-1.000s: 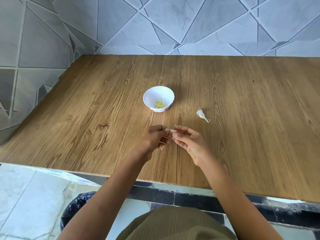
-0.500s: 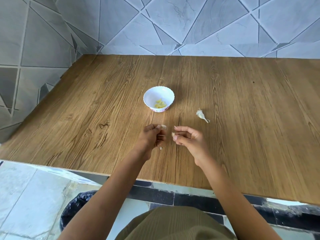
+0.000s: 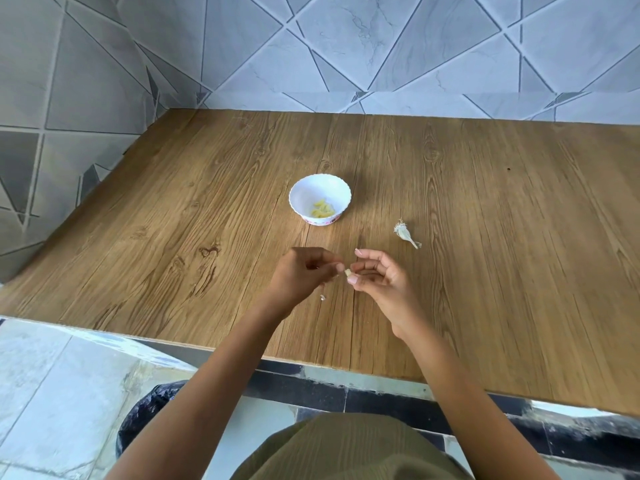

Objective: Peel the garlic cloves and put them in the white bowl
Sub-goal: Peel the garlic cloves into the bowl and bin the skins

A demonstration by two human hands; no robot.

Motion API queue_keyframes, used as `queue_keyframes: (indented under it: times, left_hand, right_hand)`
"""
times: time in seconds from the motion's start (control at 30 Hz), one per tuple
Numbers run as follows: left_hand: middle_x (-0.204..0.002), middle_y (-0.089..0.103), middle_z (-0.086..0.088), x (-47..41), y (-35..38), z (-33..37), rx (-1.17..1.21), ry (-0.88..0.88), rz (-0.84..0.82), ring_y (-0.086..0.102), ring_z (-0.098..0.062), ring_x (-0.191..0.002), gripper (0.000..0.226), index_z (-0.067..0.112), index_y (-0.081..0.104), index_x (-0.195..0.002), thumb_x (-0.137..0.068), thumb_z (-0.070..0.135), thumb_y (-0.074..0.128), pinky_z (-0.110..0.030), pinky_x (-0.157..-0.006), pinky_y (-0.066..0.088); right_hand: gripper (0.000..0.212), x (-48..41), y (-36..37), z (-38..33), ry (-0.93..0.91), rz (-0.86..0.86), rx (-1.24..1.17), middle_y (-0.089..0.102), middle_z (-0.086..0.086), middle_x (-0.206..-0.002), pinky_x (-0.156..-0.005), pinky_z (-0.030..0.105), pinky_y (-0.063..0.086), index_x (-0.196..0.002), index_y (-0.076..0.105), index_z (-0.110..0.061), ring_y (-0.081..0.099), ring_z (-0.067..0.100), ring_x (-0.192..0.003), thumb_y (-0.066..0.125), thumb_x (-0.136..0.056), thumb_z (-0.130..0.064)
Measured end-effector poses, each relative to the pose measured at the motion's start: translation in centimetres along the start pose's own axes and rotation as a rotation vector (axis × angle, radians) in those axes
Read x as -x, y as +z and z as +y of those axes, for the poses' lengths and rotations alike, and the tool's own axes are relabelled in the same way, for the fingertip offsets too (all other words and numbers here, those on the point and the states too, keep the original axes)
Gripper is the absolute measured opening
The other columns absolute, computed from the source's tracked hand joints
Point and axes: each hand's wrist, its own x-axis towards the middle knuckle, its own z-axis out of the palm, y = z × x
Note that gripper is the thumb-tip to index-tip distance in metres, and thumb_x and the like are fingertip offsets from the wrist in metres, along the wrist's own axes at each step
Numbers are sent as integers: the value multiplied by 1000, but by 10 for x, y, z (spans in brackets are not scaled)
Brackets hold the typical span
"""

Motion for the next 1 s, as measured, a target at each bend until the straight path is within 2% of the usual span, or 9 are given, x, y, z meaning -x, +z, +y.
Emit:
queue_keyframes:
  times: [0.07, 0.2, 0.37, 0.43, 0.6, 0.67, 0.8, 0.9, 1.0]
  left_hand:
    - [-71, 65, -11, 0, 0, 4, 44, -9, -74, 57, -11, -62, 13, 1, 72, -90, -85, 13, 68, -20, -61, 49]
    - [-60, 64, 5, -3, -1, 5, 153, -108, -150, 56, -3, -54, 13, 0, 68, -86, -89, 11, 63, -15, -55, 47]
    - [-66, 69, 1, -3, 0, 2, 445, -269, -181, 61, -4, -55, 10, 3, 67, -88, -90, 9, 60, -14, -55, 50]
    - [-68, 70, 0, -2, 2, 0, 473, -278, -164, 62, -4, -58, 10, 3, 67, -89, -90, 8, 59, -14, -58, 52]
    - [-62, 67, 0, -1, 8, -1, 308, -206, -74, 59, -7, -55, 15, 6, 67, -82, -92, 12, 58, -19, -57, 49]
    - [-63, 67, -1, -1, 12, -1, 262, -183, -39, 60, -8, -56, 16, 1, 66, -85, -93, 12, 57, -20, -56, 49]
    - [-72, 66, -10, 0, 15, -1, 178, -149, 37, 62, -8, -56, 19, -8, 64, -92, -94, 10, 56, -24, -56, 50]
    - [-72, 66, -5, 0, 9, -6, -58, -41, 141, 63, -8, -55, 11, 0, 66, -89, -92, 1, 55, -28, -59, 55]
    - [-89, 71, -4, 1, 2, -12, -406, 141, 108, 66, -10, -76, 29, 4, 71, -99, -84, -10, 51, -23, -75, 53]
  right_hand:
    - [39, 1, 0, -1, -23, -32, 12, 65, 5, -98, -77, 23, 54, -111, 59, -21, 63, 9, -86, 70, -80, -1]
    - [37, 1, 1, -4, -37, -60, -7, 65, 3, -98, -75, 23, 54, -112, 58, -19, 63, 8, -84, 69, -81, -1]
    - [19, 1, 2, -4, -19, -49, -61, 68, -3, -85, -70, 18, 51, -96, 64, -14, 63, 4, -72, 64, -84, 1]
    - [16, 2, 4, -3, -10, -39, -75, 69, -6, -82, -69, 16, 51, -92, 65, -13, 64, 2, -71, 62, -86, 2]
    - [14, 2, 8, 1, -7, 0, -105, 69, -2, -86, -69, 16, 52, -96, 66, -9, 67, 2, -76, 60, -88, 1]
    - [14, 2, 11, 3, 2, 30, -124, 69, -2, -85, -68, 16, 52, -99, 66, -6, 67, 3, -75, 59, -89, 0]
    - [18, 2, 13, 3, 38, 68, -188, 68, 1, -85, -68, 17, 53, -96, 66, -12, 66, 4, -75, 56, -90, 2]
    - [18, 3, 10, 2, 56, 86, -225, 68, 2, -85, -70, 18, 54, -96, 66, -12, 67, 7, -75, 57, -89, 2]
    - [18, 4, 8, 1, 79, 96, -230, 69, 5, -88, -73, 20, 55, -95, 67, -11, 67, 11, -80, 58, -88, 2]
